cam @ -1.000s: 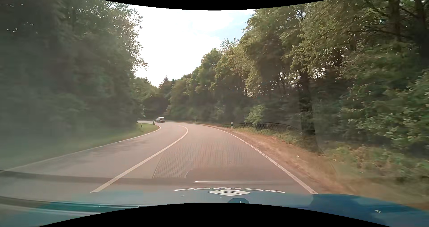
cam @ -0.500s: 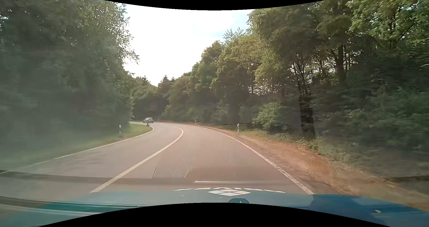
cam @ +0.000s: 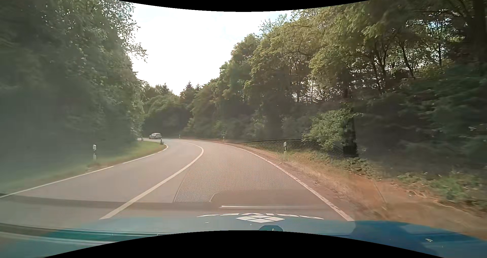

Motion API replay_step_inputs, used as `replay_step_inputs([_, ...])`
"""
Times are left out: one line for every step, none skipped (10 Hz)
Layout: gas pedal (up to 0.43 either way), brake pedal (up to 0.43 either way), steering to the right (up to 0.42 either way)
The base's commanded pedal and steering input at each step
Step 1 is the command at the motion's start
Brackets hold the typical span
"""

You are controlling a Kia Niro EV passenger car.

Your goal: Follow the waypoints while adhering to traffic rules and regulations

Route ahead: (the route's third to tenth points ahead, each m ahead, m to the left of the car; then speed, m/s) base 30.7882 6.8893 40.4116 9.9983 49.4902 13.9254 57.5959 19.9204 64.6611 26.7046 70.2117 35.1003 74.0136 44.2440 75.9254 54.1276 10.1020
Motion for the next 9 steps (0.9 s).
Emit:
replay_step_inputs([0.157,0.000,-0.027])
replay_step_inputs([0.157,0.000,-0.029])
replay_step_inputs([0.157,0.000,-0.031])
replay_step_inputs([0.157,0.000,-0.033])
replay_step_inputs([0.157,0.000,-0.036])
replay_step_inputs([0.157,0.000,-0.039])
replay_step_inputs([0.157,0.000,-0.041])
replay_step_inputs([0.157,0.000,-0.042])
replay_step_inputs([0.157,0.000,-0.044])
